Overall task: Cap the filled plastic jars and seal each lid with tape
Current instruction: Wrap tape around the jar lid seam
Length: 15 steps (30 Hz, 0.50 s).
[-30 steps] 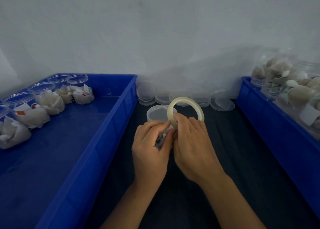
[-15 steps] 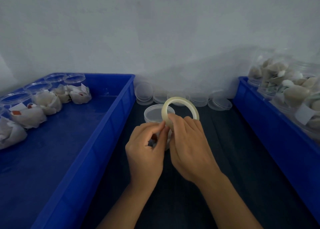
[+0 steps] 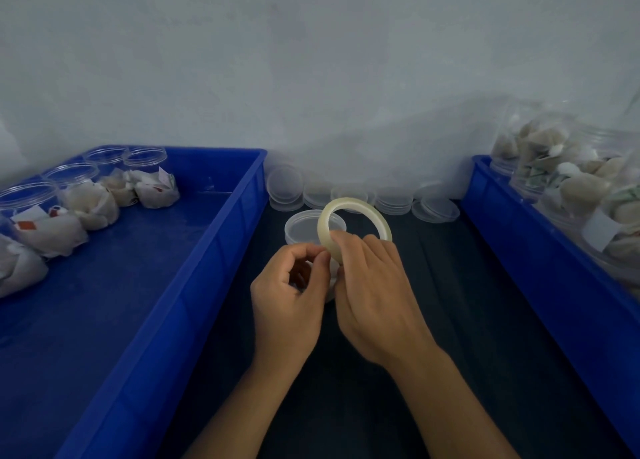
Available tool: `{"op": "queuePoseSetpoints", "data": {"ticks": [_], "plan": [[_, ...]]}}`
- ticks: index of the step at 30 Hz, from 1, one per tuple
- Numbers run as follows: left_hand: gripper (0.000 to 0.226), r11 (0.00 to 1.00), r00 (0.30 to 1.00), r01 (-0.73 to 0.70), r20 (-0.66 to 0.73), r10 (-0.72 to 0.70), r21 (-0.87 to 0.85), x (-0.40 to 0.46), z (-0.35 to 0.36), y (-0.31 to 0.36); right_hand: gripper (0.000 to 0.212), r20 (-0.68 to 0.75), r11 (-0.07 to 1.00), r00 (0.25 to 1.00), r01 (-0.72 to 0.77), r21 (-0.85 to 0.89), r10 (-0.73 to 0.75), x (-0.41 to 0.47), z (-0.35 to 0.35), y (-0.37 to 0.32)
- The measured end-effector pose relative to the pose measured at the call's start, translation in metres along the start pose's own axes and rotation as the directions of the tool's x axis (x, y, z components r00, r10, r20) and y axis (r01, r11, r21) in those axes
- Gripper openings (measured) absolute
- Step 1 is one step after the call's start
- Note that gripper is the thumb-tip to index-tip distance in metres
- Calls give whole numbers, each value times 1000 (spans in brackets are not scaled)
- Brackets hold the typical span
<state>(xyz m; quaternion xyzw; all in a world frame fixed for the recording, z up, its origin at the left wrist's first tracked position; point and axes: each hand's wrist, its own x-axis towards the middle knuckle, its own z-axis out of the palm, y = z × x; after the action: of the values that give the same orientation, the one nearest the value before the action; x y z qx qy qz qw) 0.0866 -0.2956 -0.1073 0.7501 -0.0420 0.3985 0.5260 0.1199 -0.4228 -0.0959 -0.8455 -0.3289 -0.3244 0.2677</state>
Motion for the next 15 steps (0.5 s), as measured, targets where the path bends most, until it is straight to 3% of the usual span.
{"op": "queuePoseSetpoints", "data": {"ticks": [9,15], "plan": [[22,999,998,16,60,-14,-40,-1,1,4,28,-51,1000,998,-29,3,29,-2,-1,2],[15,998,996,35,88,-31,-44,-1,1,4,36,-95,999,995,-37,-28,34,-2,2,5]]}}
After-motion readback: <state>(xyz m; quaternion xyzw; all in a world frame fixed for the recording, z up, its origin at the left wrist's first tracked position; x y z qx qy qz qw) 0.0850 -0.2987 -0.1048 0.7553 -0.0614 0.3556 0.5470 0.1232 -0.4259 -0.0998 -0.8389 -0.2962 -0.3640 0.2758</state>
